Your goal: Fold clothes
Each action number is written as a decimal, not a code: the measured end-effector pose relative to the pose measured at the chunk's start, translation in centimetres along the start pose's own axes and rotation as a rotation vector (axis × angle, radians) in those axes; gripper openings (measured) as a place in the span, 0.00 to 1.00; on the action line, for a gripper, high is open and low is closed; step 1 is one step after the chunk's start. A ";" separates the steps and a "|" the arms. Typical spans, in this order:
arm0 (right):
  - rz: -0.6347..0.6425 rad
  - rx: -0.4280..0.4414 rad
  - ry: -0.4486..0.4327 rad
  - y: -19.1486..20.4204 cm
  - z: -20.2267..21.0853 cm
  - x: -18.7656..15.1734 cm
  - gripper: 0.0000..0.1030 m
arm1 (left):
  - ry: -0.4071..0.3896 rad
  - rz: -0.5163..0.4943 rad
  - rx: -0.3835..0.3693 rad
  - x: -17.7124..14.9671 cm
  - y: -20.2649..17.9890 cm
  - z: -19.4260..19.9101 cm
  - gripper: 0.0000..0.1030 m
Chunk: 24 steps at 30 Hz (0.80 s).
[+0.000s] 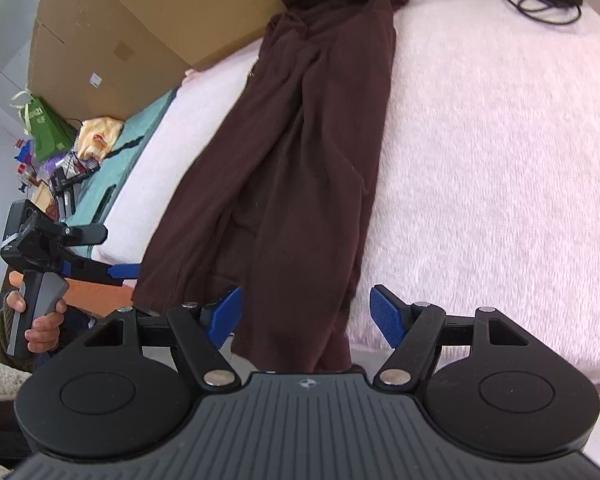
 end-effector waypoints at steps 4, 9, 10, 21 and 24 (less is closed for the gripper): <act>-0.044 0.011 -0.003 -1.2 -0.7 0.7 0.72 | 0.000 0.041 -0.001 1.4 1.3 -1.0 1.00; -0.124 0.074 -0.013 -2.3 -1.1 0.8 0.75 | 0.006 0.077 -0.060 2.0 1.6 -1.9 1.00; -0.147 0.101 -0.012 -2.5 -1.1 0.8 0.75 | 0.012 0.085 -0.080 2.0 1.5 -2.1 1.00; -0.335 0.316 -0.002 -3.7 -1.9 0.3 0.77 | 0.078 0.086 -0.179 1.1 0.3 -3.3 1.00; -0.353 0.349 0.006 -3.6 -2.2 0.0 0.77 | 0.079 0.118 -0.199 1.4 -0.1 -3.9 1.00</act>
Point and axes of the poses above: each gripper's, at about its wrist camera, not at the fingertips, and z roughly against the way its jaws point, y to its left, x to its top, the point moved 5 cm from there along -z, roughly the way its jaws point, and after that the axes turned 2 degrees about z, right-handed, at the moved point
